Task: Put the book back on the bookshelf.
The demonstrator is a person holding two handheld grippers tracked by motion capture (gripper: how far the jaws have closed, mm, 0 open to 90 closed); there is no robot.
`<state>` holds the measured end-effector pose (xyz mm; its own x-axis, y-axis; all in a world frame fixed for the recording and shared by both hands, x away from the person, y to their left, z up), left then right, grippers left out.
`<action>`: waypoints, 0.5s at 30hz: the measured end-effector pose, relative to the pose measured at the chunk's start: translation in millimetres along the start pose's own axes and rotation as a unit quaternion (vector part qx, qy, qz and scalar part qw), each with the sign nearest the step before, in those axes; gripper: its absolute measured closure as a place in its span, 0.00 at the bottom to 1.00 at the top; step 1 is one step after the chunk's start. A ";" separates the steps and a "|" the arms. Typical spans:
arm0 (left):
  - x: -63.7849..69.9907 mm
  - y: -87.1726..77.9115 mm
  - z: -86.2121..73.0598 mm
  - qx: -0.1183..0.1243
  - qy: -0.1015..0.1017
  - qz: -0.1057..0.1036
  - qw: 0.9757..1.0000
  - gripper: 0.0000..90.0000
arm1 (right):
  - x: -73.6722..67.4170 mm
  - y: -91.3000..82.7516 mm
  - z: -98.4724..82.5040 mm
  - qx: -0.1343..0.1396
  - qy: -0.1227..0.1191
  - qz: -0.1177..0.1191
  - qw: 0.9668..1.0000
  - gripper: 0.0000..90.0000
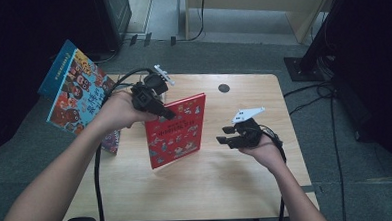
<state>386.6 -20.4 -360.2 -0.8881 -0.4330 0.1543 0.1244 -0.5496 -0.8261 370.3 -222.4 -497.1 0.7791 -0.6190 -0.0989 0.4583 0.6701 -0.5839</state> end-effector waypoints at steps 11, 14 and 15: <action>-16.1 -47.6 -32.4 0.041 -0.068 0.018 0.997 0.88 | 6.9 17.6 -29.3 -0.001 -0.003 -0.031 1.000 0.55; -22.0 -58.2 -42.5 0.049 -0.090 0.029 0.994 0.88 | 7.4 24.7 -37.7 -0.006 0.000 -0.031 1.000 0.56; -23.9 -62.5 -46.8 0.051 -0.095 0.032 0.994 0.88 | 7.7 27.2 -39.7 -0.007 0.003 -0.029 1.000 0.56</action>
<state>379.3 57.8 -337.6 -0.7782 -0.5918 0.2103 0.2318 -0.5818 -0.7796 371.8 -225.2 -545.7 0.7490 -0.6589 -0.0700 0.4961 0.6277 -0.5999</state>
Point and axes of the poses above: each handheld gripper's, and its own axes: y roughly forward along the jaws, z roughly out of its top, x roughly to its right, the point moved 10 cm from there along y, roughly forward along the jaws, and after that the axes turned 7 degrees about x, right-handed, at the moved point
